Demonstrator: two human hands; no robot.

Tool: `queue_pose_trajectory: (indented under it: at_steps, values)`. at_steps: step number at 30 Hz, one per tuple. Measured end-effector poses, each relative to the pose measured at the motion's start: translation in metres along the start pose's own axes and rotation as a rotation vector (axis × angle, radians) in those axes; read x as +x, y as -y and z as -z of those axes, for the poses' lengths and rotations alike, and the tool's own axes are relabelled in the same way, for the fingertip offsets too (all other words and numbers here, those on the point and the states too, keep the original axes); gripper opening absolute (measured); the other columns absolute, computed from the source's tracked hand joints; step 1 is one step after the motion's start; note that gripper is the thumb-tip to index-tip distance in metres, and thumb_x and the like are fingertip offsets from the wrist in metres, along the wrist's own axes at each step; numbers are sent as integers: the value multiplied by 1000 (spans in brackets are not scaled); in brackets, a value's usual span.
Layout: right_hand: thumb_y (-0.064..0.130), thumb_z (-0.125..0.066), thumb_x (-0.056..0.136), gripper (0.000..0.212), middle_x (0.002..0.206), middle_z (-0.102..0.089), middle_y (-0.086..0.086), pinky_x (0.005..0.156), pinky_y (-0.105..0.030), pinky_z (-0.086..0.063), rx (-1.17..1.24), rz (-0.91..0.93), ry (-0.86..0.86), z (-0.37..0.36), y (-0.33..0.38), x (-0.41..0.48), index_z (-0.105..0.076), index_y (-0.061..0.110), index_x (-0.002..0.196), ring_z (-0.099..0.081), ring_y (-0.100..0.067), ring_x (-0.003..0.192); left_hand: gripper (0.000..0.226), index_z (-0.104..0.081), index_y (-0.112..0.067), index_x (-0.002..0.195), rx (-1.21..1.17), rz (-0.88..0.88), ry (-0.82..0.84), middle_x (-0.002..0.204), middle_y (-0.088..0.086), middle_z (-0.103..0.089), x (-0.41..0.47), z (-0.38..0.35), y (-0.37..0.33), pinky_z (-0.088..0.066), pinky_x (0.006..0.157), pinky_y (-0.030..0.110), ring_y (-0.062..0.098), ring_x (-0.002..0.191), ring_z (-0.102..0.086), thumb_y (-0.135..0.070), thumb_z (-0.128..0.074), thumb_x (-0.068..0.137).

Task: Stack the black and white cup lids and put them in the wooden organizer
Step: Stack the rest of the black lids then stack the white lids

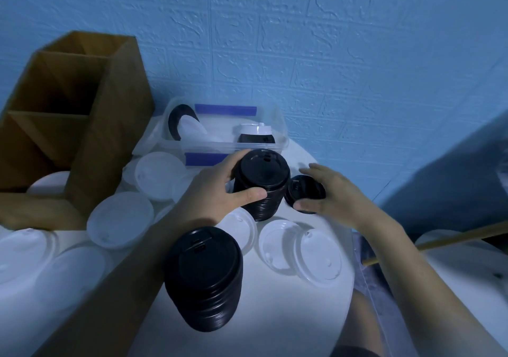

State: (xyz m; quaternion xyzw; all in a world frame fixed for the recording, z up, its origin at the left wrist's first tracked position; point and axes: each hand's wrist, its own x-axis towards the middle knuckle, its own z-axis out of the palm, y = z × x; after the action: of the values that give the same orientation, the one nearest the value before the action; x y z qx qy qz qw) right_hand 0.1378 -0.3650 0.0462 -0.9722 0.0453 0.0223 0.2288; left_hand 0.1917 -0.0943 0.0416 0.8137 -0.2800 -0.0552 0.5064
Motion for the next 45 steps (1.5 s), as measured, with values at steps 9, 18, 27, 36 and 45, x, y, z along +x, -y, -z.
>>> queue_pose_trajectory:
  at_steps: [9, 18, 27, 36, 45]
  values:
    - [29, -83, 81, 46, 114, -69, 18, 90, -14, -49, 496, -9, -249, 40, 6, -11, -65, 38, 122, -65, -3, 112, 72, -45, -51, 139, 14, 2, -5, 125, -28, -65, 1, 0, -1, -43, 112, 32, -9, 122, -56, -49, -82, 77]
    - [35, -85, 78, 64, 124, -63, 23, 102, -16, -44, 275, 259, 81, 37, 88, 4, -55, 41, 134, -57, 5, 117, 69, -48, -56, 135, -23, -6, -4, 123, -26, -67, 1, -1, -1, -45, 109, 33, -4, 121, -59, -44, -82, 77]
    - [29, -81, 84, 64, 125, -61, 22, 97, -11, -42, 222, 294, 179, 36, 88, 6, -51, 37, 140, -55, 4, 116, 83, -51, -52, 133, 109, 55, -28, 109, -45, -56, 6, 3, 6, -38, 113, 46, 17, 134, -46, -67, -77, 56]
    - [27, -81, 85, 69, 132, -51, 35, 92, 2, -33, 155, 323, 221, 42, 88, 7, -47, 43, 143, -47, 16, 120, 96, -43, -56, 140, 69, 138, -7, 143, -17, -55, 7, 0, 8, -33, 118, 50, 18, 153, -24, -72, -79, 51]
    - [49, -82, 78, 70, 137, -55, 30, 105, -24, -40, 53, 301, 50, 29, 92, 2, -51, 44, 140, -53, 4, 121, 109, -20, -63, 147, 112, 104, -15, 142, -12, -56, 2, 1, 6, -42, 112, 41, 8, 137, -48, -71, -80, 55]
